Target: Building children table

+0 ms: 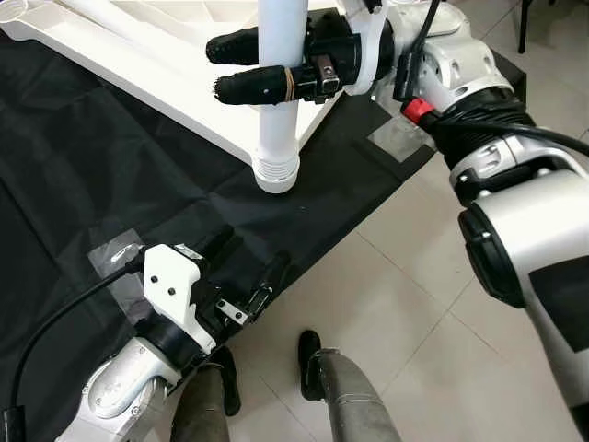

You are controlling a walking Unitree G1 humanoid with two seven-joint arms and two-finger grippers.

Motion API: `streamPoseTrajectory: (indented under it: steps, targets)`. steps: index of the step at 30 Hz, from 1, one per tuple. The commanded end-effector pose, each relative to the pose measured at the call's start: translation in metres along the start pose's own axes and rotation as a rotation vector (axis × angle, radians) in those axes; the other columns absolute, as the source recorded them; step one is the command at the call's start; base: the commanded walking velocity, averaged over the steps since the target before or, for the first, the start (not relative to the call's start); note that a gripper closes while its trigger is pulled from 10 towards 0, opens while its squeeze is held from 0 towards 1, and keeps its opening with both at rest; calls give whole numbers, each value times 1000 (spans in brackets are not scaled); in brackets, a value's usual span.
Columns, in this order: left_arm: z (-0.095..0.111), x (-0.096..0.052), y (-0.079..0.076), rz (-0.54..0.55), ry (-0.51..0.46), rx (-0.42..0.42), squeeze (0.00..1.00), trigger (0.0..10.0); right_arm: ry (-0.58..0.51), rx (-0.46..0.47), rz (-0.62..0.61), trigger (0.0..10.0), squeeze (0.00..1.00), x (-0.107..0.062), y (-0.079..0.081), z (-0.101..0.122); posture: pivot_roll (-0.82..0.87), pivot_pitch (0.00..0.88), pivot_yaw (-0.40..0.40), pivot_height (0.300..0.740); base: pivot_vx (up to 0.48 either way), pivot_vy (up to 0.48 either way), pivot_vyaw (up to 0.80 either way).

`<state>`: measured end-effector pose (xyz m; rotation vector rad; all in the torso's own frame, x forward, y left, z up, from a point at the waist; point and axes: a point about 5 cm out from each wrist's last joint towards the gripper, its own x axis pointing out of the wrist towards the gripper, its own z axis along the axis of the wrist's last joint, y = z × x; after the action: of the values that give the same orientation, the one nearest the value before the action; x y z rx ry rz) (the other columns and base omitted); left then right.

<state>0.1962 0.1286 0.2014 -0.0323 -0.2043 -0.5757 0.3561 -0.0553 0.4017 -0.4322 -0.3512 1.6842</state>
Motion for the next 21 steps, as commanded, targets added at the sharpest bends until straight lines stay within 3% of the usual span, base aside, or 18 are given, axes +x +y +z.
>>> streamPoseTrajectory:
  steps: [1,21]
  targets:
    - [-1,-3,-4,-9,1,-9,0,10000,74,-3,-19,10000,0,4,0,-11,-16,460,-71,740,0,0,0]
    - [-1,-2,-4,-10,-3,-5,0,10000,78,-14,-8,10000,0,9,0,-11,-19,458,-74,740,0,0,0]
